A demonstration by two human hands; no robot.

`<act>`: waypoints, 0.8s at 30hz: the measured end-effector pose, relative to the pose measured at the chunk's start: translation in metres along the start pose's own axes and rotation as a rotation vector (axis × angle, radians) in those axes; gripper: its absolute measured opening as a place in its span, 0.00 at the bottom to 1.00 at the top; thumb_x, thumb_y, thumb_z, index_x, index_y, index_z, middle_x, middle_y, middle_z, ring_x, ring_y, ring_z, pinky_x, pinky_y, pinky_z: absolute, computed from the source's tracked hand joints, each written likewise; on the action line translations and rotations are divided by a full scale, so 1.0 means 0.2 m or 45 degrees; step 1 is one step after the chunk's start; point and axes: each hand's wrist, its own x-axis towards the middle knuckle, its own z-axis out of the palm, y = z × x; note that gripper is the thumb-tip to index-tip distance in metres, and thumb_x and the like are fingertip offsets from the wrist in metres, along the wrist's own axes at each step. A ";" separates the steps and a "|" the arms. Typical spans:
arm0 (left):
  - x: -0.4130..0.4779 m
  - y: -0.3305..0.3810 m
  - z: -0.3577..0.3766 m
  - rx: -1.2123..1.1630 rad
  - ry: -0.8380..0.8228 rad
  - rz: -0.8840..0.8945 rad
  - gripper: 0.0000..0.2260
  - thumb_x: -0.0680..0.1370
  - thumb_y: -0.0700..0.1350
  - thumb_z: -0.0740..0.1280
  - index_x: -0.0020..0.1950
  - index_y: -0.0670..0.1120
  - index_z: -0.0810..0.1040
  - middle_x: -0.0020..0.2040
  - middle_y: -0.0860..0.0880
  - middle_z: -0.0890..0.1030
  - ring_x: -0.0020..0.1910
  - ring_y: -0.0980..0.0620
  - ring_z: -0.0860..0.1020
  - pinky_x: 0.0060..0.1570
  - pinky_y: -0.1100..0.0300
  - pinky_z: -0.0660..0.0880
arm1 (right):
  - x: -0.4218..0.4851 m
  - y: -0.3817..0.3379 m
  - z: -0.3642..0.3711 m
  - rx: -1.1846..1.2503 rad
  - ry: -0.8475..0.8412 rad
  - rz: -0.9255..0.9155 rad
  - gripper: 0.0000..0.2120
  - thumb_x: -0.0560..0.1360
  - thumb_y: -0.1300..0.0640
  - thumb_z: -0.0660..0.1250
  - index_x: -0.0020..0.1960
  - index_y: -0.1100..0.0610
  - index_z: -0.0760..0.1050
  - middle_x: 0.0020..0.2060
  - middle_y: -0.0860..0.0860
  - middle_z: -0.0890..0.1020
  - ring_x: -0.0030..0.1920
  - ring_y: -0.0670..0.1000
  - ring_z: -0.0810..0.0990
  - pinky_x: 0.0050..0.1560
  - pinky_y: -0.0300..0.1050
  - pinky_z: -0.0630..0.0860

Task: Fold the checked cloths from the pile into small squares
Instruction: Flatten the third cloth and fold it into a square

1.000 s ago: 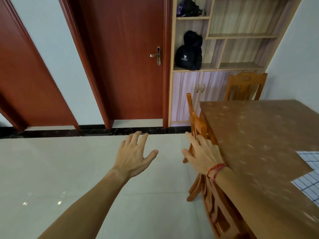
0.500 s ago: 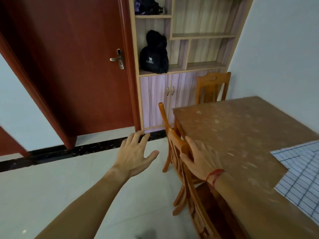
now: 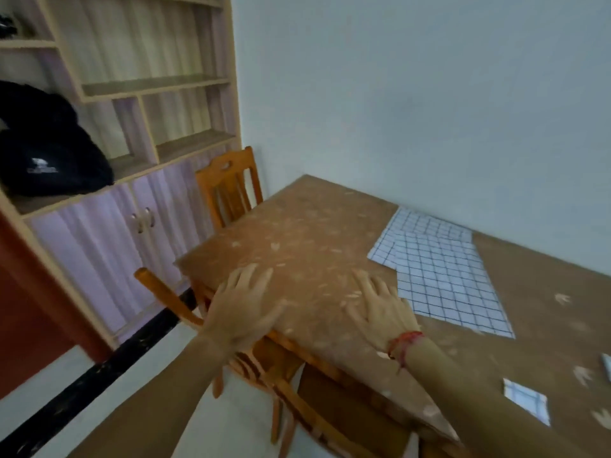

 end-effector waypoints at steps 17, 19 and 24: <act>0.72 0.86 0.45 -0.083 -0.197 0.656 0.34 0.75 0.69 0.51 0.76 0.50 0.62 0.75 0.48 0.62 0.73 0.49 0.60 0.66 0.49 0.69 | -0.19 0.86 0.03 0.077 0.031 0.773 0.37 0.71 0.28 0.45 0.76 0.42 0.44 0.71 0.51 0.66 0.66 0.56 0.69 0.59 0.57 0.72; 0.81 0.95 0.52 -0.077 -0.222 0.671 0.36 0.74 0.70 0.48 0.76 0.51 0.61 0.75 0.49 0.62 0.73 0.49 0.60 0.64 0.49 0.70 | -0.15 0.95 0.05 0.080 0.018 0.805 0.37 0.71 0.29 0.45 0.76 0.42 0.44 0.71 0.51 0.66 0.66 0.56 0.69 0.59 0.56 0.72; 0.96 1.08 0.70 -0.097 -0.300 0.668 0.36 0.73 0.70 0.49 0.75 0.51 0.63 0.74 0.50 0.62 0.73 0.49 0.61 0.63 0.47 0.71 | -0.05 1.16 0.13 0.129 -0.030 0.871 0.37 0.72 0.29 0.48 0.76 0.42 0.45 0.71 0.51 0.66 0.67 0.56 0.68 0.61 0.55 0.71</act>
